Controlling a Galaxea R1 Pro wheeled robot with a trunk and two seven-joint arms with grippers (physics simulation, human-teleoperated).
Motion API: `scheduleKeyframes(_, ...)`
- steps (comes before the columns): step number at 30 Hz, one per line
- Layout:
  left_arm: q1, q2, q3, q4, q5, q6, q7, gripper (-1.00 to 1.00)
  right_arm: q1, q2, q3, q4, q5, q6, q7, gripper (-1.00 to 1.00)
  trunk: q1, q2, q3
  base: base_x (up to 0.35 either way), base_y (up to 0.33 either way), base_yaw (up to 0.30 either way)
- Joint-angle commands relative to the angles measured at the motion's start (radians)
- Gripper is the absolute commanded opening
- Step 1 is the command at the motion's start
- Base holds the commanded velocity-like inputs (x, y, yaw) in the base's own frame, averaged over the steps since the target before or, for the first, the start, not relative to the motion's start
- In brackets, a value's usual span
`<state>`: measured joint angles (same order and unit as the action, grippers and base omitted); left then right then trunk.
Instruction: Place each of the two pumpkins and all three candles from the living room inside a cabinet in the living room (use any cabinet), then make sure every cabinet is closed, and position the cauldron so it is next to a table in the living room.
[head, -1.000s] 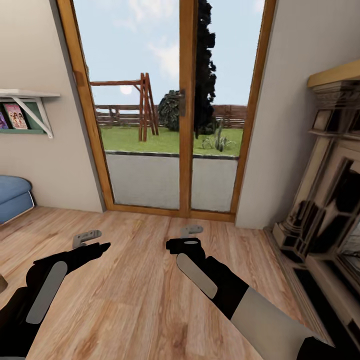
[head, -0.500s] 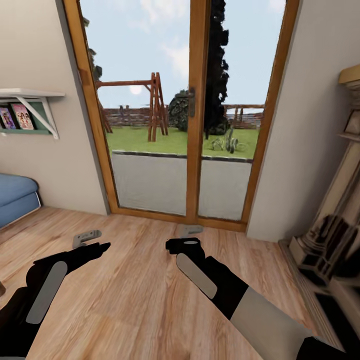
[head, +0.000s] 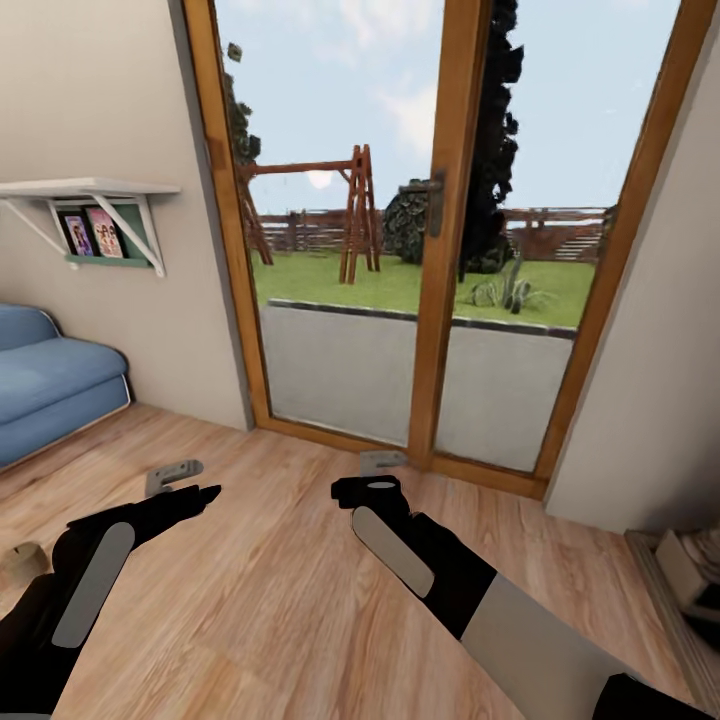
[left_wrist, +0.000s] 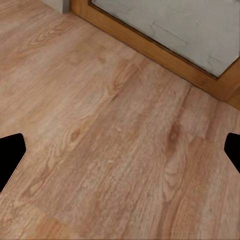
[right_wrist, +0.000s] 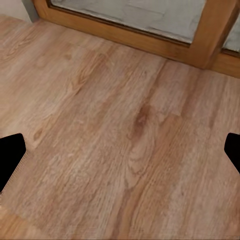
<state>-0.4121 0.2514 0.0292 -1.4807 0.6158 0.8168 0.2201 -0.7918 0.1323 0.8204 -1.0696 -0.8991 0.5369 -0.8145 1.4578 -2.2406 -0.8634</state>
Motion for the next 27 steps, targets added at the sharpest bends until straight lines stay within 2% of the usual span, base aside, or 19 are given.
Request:
scheduleKeyframes(1, -0.001, 0.000, 0.000, -0.001, 0.011, 0.004, 0.009, 1.00, -0.001, 0.000, 0.002, -0.001, -0.006, 0.003, -0.008, 1.00, 0.000, 0.000, -0.001, 0.306, -0.118, 0.289)
scheduleKeyframes(11, -0.001, 0.000, 0.000, -0.001, 0.011, 0.004, 0.008, 1.00, -0.001, 0.000, 0.002, -0.001, -0.006, 0.003, -0.008, 1.00, 0.000, 0.000, -0.001, 0.220, -0.113, 0.290)
scheduleKeyframes(27, -0.001, 0.000, 0.000, -0.006, 0.012, 0.003, 0.008, 1.00, -0.001, 0.001, 0.002, 0.000, -0.006, 0.003, -0.008, 1.00, 0.000, 0.000, -0.001, 0.019, -0.010, 0.290)
